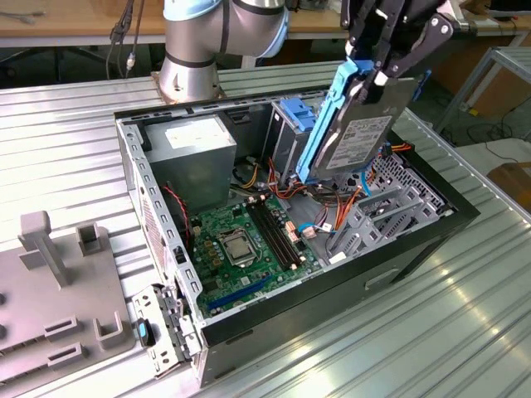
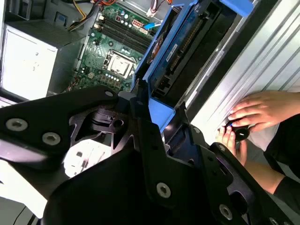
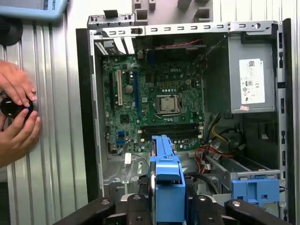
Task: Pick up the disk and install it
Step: 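Insert the disk into the insertion slot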
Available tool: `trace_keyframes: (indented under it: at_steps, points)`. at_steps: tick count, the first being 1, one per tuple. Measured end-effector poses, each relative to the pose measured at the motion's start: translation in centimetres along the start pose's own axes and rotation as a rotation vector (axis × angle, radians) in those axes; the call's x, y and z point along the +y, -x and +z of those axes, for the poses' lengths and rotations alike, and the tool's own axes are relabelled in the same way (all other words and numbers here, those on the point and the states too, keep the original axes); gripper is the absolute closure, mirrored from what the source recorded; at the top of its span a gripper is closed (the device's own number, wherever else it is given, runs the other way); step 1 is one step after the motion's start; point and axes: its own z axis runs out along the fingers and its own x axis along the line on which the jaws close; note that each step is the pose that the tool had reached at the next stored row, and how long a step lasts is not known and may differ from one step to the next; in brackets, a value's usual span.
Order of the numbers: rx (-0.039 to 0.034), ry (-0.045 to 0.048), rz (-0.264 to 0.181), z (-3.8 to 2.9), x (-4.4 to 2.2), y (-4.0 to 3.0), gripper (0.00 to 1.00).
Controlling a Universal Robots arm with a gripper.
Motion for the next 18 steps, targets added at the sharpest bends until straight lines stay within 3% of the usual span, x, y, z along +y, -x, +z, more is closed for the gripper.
trace_keyframes:
  at_steps: [1,14,18]
  points:
    - [0.0001,0.0000,0.000,0.27,-1.27,-0.54,0.63]
    - [0.0000,0.0000,0.000,0.92,-4.65,-1.67,0.63]
    - [0.0001,0.0000,0.000,1.30,-5.27,-1.65,0.63]
